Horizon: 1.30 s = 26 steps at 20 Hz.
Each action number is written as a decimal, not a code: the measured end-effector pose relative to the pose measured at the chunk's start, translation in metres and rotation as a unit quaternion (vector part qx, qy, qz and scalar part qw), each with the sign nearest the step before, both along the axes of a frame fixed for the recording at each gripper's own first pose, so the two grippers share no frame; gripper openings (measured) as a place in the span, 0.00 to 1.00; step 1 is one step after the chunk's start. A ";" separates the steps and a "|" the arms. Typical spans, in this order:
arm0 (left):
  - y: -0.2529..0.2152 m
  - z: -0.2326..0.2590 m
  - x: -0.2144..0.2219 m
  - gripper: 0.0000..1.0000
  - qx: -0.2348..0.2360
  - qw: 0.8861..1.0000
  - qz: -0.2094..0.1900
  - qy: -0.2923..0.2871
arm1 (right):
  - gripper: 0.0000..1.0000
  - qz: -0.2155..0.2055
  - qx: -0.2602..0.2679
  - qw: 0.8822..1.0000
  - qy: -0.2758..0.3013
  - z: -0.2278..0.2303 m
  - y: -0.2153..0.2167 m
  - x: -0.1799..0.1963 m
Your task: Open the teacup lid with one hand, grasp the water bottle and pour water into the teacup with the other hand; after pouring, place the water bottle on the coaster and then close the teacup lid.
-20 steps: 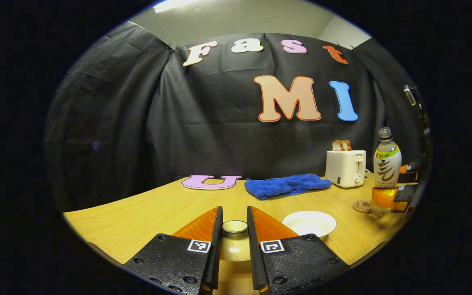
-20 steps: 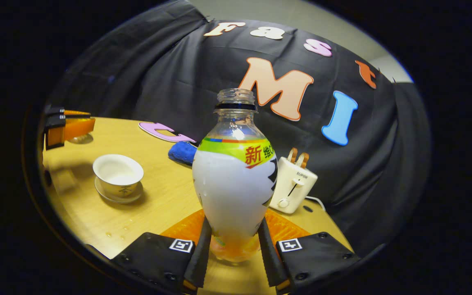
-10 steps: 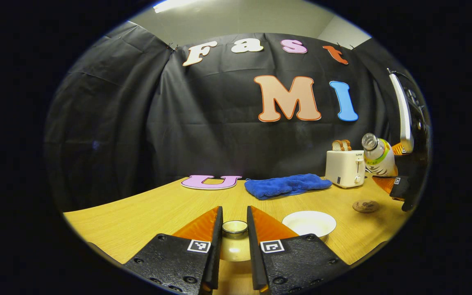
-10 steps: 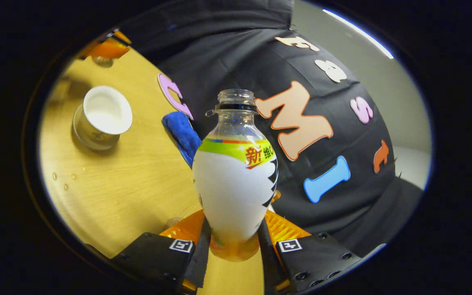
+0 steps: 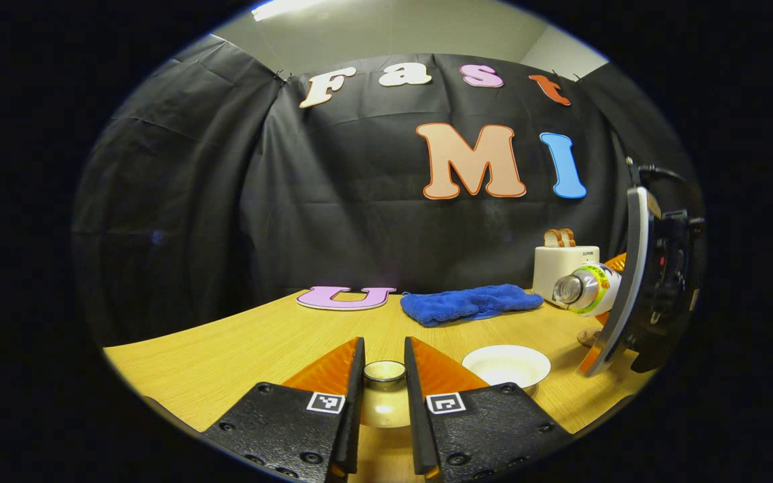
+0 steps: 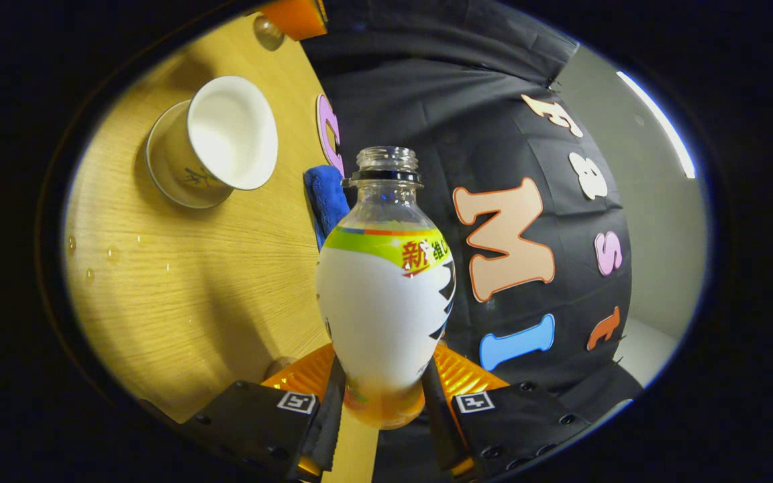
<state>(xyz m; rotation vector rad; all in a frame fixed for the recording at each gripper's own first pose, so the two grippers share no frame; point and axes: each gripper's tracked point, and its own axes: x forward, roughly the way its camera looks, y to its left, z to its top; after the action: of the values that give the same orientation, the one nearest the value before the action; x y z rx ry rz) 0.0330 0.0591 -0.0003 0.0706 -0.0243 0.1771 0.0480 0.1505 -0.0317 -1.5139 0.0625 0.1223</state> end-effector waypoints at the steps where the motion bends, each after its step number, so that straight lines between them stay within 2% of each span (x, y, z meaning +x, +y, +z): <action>1: 0.000 0.000 0.000 0.29 0.000 1.000 0.000 0.000 | 0.60 0.003 -0.015 1.000 -0.003 -0.001 -0.001 0.002; 10: 0.000 0.000 0.000 0.29 0.000 1.000 0.000 0.000 | 0.61 0.033 -0.105 0.993 -0.047 -0.009 0.013 -0.006; 16: 0.000 0.001 0.000 0.29 0.000 1.000 0.000 0.000 | 0.60 0.044 -0.155 0.983 -0.090 -0.002 0.018 -0.007; 26: 0.000 0.000 0.000 0.29 -0.001 1.000 0.000 0.000 | 0.60 0.068 -0.188 0.972 -0.122 0.004 0.027 -0.010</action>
<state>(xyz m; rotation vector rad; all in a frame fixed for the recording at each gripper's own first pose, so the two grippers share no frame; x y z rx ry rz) 0.0332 0.0592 -0.0002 0.0695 -0.0240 0.1772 0.0383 0.1770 -0.0275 -1.9012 -0.2274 0.0323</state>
